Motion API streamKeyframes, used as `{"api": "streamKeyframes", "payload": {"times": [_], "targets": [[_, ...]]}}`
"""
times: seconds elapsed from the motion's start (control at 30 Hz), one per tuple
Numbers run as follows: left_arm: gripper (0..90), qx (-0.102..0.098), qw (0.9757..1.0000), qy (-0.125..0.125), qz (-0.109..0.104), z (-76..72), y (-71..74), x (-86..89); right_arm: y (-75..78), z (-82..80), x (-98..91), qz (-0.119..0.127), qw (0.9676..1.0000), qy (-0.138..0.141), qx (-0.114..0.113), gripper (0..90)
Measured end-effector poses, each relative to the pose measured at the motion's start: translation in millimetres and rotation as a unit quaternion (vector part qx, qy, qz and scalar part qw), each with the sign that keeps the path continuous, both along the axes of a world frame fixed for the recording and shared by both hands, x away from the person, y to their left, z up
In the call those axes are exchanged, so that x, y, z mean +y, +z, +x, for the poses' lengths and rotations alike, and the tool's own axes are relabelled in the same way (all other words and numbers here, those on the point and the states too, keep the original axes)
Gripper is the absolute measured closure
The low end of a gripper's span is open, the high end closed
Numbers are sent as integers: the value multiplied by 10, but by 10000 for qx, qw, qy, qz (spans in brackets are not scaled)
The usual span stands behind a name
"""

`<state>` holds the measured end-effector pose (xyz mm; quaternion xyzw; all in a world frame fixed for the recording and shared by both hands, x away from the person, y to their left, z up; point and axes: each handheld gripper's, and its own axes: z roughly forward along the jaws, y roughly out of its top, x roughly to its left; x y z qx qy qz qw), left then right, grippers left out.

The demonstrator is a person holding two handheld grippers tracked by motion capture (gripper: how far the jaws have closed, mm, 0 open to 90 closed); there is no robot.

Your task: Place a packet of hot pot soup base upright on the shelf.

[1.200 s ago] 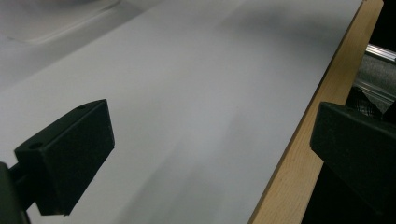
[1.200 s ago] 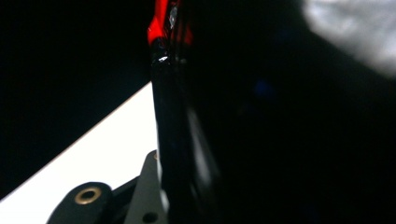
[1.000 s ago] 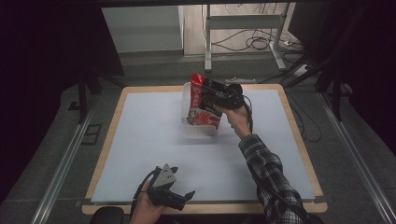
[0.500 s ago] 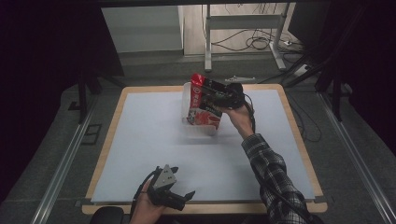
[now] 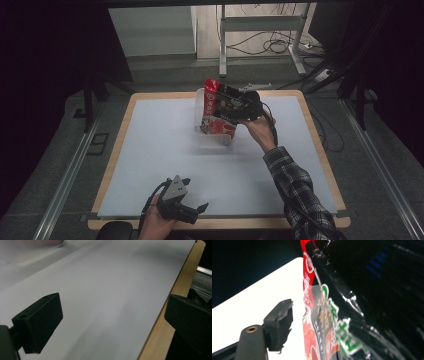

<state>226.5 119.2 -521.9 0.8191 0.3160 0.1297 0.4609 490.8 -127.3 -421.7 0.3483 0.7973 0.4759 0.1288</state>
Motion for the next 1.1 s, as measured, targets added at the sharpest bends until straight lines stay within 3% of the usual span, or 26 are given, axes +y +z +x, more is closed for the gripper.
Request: {"api": "streamKeyframes", "payload": {"times": [0.4,1.1], "targets": [[12,20,9999,49,107,12,-8,12,45,-86,-86,-68,10000,50,-30,167],[12,81,9999,46,93,16,-15,5,124,-301,-161,-232,9996,156,-83,112]]}}
